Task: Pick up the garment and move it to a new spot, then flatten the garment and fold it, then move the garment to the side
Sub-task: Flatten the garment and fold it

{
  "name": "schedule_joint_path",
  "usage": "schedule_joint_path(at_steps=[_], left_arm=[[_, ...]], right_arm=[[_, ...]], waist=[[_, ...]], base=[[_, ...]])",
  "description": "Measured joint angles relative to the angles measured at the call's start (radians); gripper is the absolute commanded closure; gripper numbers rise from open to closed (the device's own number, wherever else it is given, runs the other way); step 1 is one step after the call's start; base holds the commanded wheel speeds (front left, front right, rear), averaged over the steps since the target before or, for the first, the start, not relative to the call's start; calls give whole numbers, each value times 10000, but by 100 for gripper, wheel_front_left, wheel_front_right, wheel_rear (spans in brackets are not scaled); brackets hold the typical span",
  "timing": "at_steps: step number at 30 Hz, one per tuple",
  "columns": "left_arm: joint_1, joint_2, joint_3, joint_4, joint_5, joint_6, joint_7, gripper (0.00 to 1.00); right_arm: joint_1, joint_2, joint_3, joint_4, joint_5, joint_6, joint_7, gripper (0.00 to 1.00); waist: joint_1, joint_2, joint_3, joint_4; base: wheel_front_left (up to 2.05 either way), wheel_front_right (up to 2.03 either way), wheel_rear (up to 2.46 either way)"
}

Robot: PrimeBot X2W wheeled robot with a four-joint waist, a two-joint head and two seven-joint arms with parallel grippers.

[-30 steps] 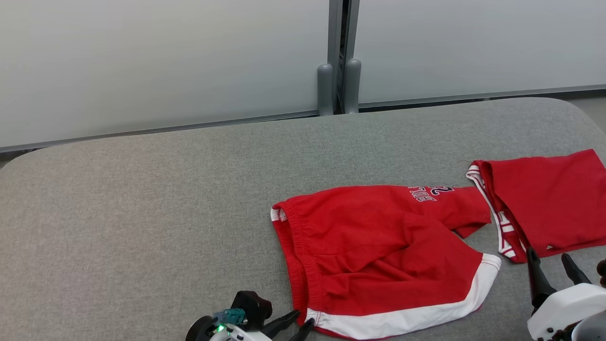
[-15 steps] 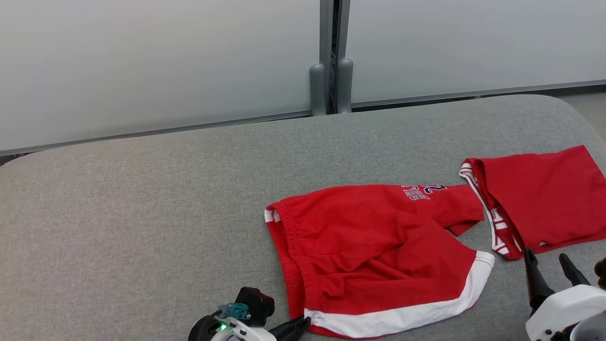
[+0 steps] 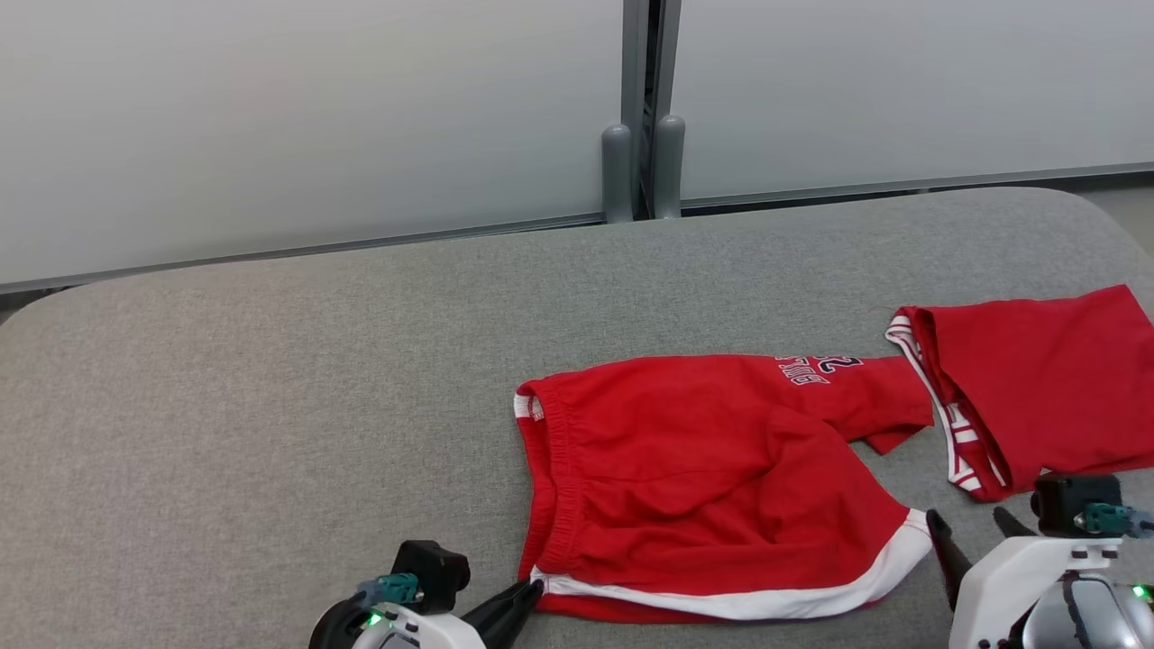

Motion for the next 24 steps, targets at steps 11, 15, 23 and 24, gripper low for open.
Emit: schedule_joint_path(at_steps=[11,15,23,24], left_arm=[[61,226,238,-376,-65,318,-71,100],[-17,244,284,-420,-92,387,-73,100],[-89,242,268,-447,-104,408,-19,100],[-100,245,276,-456,-105,437,-19,100]], right_arm=[[396,-6,-35,-173,-276,0,899,0],[112,-2,215,19,-525,0,742,0],[-428,10,330,949,-1154,0,1035,22],[-468,8,290,1032,-1172,0,1007,31]], waist=[[0,0,343,199],[0,0,473,170],[0,0,604,291],[0,0,615,314]], base=[[0,0,0],[0,0,0],[0,0,0],[0,0,0]])
